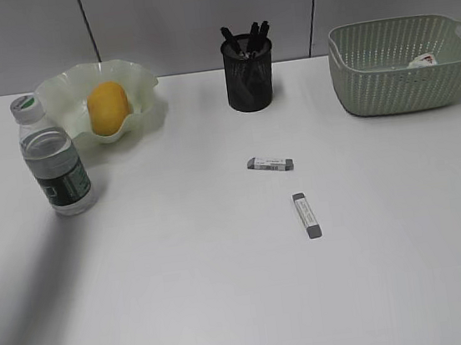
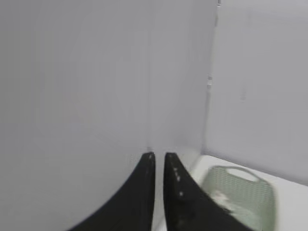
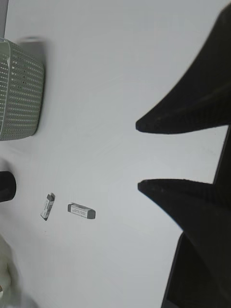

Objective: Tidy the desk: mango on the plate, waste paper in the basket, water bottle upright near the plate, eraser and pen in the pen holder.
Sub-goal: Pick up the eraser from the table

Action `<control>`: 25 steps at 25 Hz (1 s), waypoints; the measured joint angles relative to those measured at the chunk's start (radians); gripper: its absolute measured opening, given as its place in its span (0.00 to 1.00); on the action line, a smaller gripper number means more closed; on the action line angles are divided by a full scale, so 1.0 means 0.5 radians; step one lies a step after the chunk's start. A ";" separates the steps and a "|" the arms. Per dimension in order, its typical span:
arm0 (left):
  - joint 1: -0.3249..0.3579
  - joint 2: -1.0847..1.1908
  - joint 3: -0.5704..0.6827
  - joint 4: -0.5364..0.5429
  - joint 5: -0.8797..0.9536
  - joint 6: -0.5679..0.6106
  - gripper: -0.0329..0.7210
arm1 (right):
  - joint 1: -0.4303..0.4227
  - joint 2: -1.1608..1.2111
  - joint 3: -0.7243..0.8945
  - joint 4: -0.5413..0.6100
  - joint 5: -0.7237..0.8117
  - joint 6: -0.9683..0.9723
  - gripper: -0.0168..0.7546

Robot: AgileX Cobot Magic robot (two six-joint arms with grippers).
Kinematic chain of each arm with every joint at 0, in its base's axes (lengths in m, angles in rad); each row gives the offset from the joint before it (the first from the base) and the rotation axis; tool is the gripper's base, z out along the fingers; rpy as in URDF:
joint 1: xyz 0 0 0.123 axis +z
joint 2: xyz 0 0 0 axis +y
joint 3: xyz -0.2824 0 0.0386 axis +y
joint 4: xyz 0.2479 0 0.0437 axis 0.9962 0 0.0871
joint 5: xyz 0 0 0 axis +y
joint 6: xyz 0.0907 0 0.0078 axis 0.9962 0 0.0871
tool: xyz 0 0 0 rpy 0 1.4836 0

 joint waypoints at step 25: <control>-0.118 -0.067 0.196 -0.025 2.180 1.208 0.09 | 0.000 0.000 0.000 0.000 0.000 0.000 0.37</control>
